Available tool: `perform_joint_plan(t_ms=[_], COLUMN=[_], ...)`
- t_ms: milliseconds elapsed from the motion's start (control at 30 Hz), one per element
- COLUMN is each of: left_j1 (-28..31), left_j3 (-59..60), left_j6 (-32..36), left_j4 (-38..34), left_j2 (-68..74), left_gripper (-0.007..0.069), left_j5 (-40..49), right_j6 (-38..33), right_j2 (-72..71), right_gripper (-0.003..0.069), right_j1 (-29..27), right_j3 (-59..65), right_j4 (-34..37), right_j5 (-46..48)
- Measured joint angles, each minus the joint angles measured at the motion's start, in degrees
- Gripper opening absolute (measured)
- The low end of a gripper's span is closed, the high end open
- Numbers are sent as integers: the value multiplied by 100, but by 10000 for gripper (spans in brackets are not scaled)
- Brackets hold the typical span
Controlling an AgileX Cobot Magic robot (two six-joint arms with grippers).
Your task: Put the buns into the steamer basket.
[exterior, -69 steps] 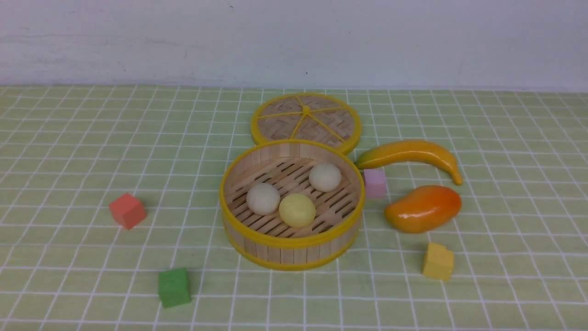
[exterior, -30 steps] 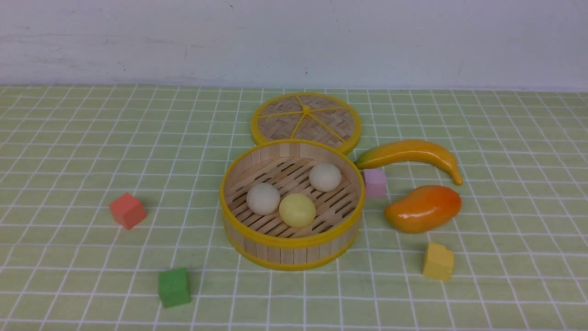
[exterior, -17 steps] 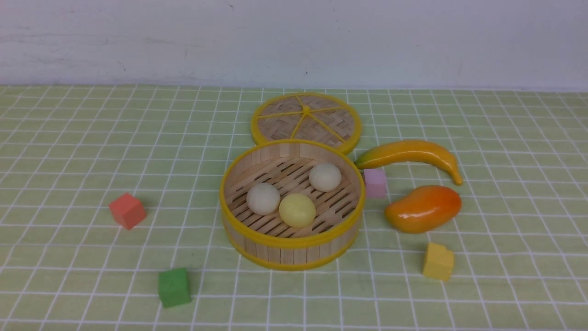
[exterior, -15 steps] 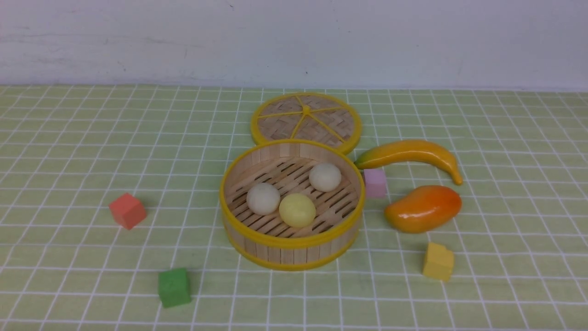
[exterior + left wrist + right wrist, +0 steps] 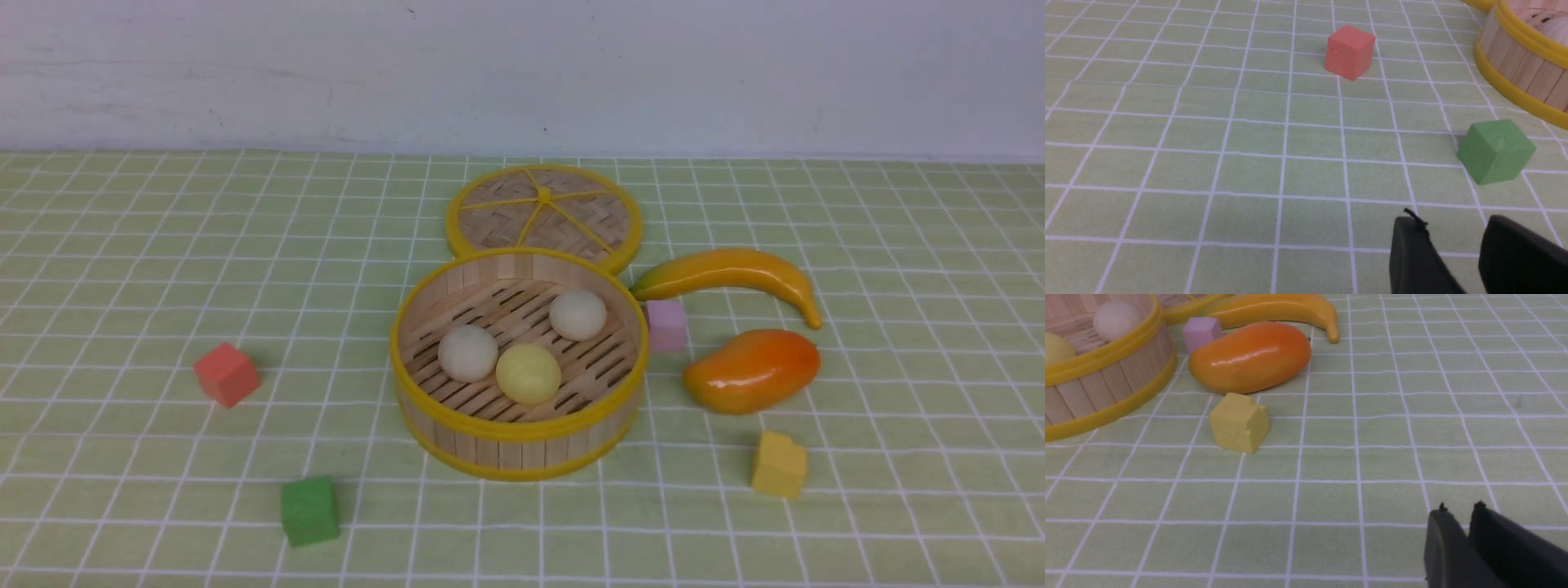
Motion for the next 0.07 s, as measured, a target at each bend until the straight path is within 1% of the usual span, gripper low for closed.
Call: perform_joint_plan(t_ms=[67], left_j1=[0], left_j3=[0], left_j6=[0], left_j4=[0], left_j2=[0], left_gripper=[238], left_j5=[-5], right_j6=[0], right_j2=[0], right_gripper=[99], right_j1=[0], right_j3=[0], right_j4=[0], right_j5=[0])
